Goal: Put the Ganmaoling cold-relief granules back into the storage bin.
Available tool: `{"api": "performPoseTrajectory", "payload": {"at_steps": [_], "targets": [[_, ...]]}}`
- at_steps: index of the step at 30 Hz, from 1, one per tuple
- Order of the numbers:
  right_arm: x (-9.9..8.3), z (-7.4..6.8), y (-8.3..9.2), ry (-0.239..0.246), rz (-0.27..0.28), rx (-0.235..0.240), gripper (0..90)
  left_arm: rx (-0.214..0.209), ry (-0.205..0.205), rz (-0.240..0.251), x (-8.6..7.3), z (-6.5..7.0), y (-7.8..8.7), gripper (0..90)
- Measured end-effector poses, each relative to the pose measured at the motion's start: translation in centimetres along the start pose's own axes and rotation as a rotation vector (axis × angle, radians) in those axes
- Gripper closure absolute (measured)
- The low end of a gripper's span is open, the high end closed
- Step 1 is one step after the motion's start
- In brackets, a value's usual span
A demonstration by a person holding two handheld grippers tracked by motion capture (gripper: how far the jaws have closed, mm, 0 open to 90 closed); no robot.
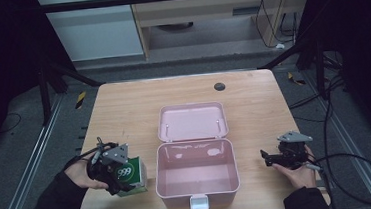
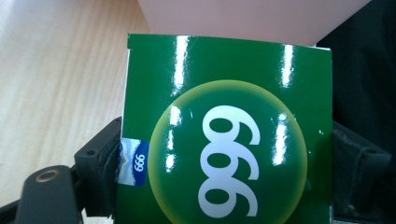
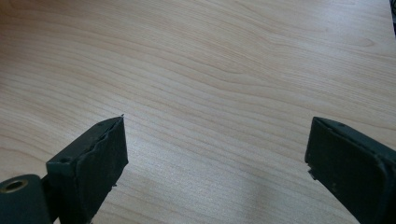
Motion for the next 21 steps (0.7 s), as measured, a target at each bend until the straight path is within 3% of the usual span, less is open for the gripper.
{"api": "performPoseTrajectory", "payload": {"at_steps": [8,21], "targets": [[0.0,0.0,0.1,-0.003,0.001,0.002,5.9,0.041,0.001,0.022,1.0,-0.1,3.0,14.1],[0.0,0.0,0.1,0.001,0.0,0.0,5.6,0.028,-0.02,0.029,3.5,0.5,5.9,14.1]]}}
Point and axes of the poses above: each handheld gripper's, and its own axes: y roughly backward along the jaws, x roughly out of its top, z roughly to its right, the point moved 10 cm from there along -y, roughly forward along the jaws, and after that the axes turned 10 degrees about -z, right-handed, at the moved point
